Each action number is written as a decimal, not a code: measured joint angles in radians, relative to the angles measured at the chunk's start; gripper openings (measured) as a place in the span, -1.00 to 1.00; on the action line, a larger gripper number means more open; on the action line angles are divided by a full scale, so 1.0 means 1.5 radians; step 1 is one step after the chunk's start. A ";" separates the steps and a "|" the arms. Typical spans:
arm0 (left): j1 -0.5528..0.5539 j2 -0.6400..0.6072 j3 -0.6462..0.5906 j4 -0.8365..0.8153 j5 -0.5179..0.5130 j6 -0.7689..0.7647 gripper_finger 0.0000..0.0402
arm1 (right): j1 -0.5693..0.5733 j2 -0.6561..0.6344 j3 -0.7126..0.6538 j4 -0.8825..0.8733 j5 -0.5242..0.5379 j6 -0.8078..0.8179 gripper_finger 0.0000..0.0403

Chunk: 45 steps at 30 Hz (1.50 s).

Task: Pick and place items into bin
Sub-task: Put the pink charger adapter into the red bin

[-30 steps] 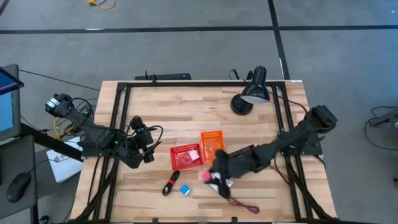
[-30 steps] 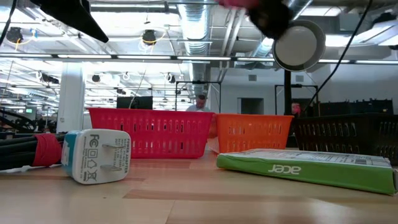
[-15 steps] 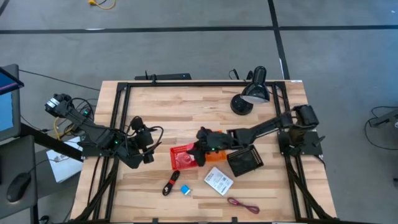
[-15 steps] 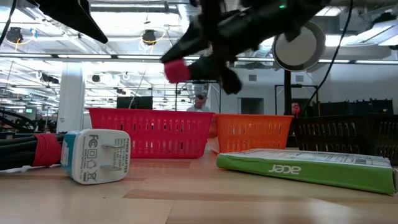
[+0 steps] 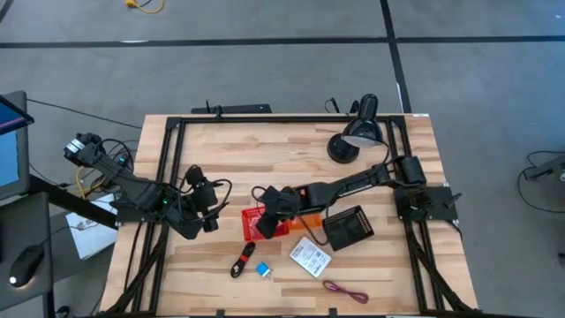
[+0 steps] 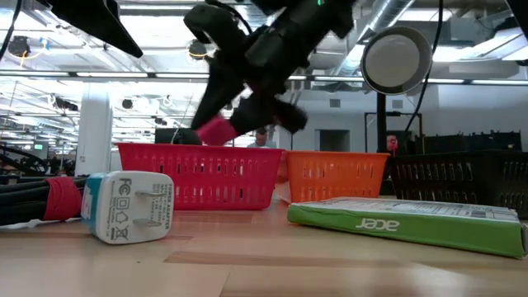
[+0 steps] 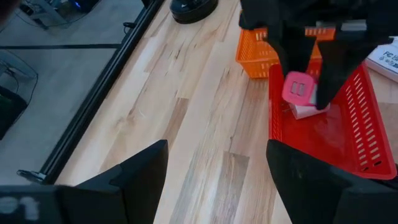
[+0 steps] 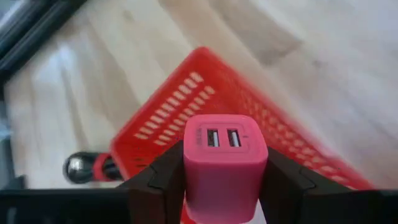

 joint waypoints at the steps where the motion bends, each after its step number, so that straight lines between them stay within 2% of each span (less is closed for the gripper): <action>1: 0.000 0.000 0.000 0.000 0.000 0.000 0.31 | 0.002 0.006 0.024 -0.017 0.015 0.009 -0.27; 3: 0.000 0.000 0.000 0.001 0.000 0.000 0.31 | 0.004 0.013 0.055 -0.050 0.034 0.018 -0.27; 7: 0.000 0.000 0.000 0.002 0.001 0.000 0.31 | 0.008 0.040 0.095 -0.087 0.024 0.063 -0.28; 10: 0.000 0.000 0.000 0.002 0.001 -0.006 0.31 | 0.012 0.045 0.098 -0.110 0.006 0.116 -0.27; 14: 0.000 0.000 0.000 0.001 0.001 -0.017 0.31 | 0.022 0.044 0.098 -0.153 0.026 0.182 -0.26; 23: 0.000 0.000 0.000 0.000 0.001 -0.017 0.31 | 0.033 0.070 0.102 -0.108 0.043 0.241 -0.25; 25: 0.000 0.000 0.000 0.000 0.001 -0.017 0.31 | 0.033 0.086 0.096 -0.130 0.039 0.243 -0.26; 27: 0.000 0.000 0.000 0.000 0.001 -0.016 0.31 | 0.032 0.104 0.100 -0.093 0.028 0.245 -0.26; 36: 0.000 0.000 0.000 -0.003 0.001 -0.009 0.31 | 0.015 0.111 0.098 -0.100 -0.009 0.232 -0.20; 45: 0.000 0.000 0.000 -0.003 0.001 -0.008 0.31 | 0.009 0.109 0.098 -0.053 -0.066 0.147 -0.11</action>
